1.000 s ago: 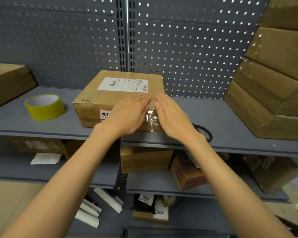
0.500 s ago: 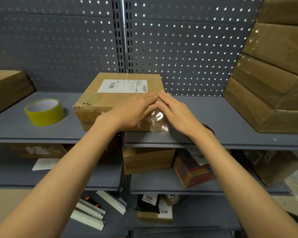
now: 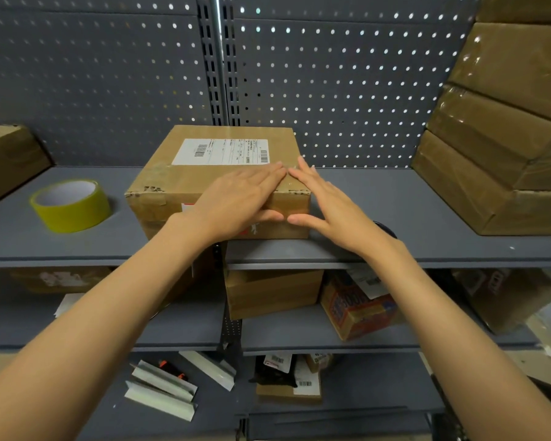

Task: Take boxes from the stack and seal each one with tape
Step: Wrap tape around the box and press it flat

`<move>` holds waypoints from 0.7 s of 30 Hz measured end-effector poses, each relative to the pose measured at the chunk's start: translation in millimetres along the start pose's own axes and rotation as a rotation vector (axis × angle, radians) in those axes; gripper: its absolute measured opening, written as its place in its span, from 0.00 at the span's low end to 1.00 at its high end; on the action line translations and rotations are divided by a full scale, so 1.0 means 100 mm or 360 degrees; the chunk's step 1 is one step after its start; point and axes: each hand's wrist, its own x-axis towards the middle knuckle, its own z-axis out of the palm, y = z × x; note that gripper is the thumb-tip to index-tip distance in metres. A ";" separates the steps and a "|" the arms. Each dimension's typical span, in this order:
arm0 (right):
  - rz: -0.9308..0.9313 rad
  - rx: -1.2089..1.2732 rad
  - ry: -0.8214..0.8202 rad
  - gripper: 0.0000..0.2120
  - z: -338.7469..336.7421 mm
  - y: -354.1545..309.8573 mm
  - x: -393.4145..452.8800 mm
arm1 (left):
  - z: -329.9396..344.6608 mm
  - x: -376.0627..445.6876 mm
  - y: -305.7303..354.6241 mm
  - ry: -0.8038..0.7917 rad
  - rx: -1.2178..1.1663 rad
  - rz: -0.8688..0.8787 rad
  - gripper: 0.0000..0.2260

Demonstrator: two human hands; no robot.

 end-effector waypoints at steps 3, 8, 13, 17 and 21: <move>-0.0025 -0.0104 0.0000 0.40 -0.02 -0.01 -0.02 | -0.01 -0.02 0.02 0.0000 0.0019 0.0007 0.34; -0.0020 -0.0325 -0.0081 0.45 -0.09 -0.07 -0.02 | -0.06 -0.01 0.03 -0.0146 0.0072 0.0000 0.41; 0.0176 0.0096 0.0018 0.38 -0.07 -0.14 -0.03 | -0.09 0.09 0.03 -0.0147 -0.0149 -0.0121 0.38; 0.0218 0.0030 0.0052 0.35 0.03 -0.14 -0.08 | -0.03 0.09 0.02 -0.0052 -0.0106 -0.0091 0.38; 0.0167 -0.0033 -0.0002 0.39 0.01 -0.12 -0.08 | -0.01 0.08 0.01 -0.0043 0.0053 -0.0048 0.39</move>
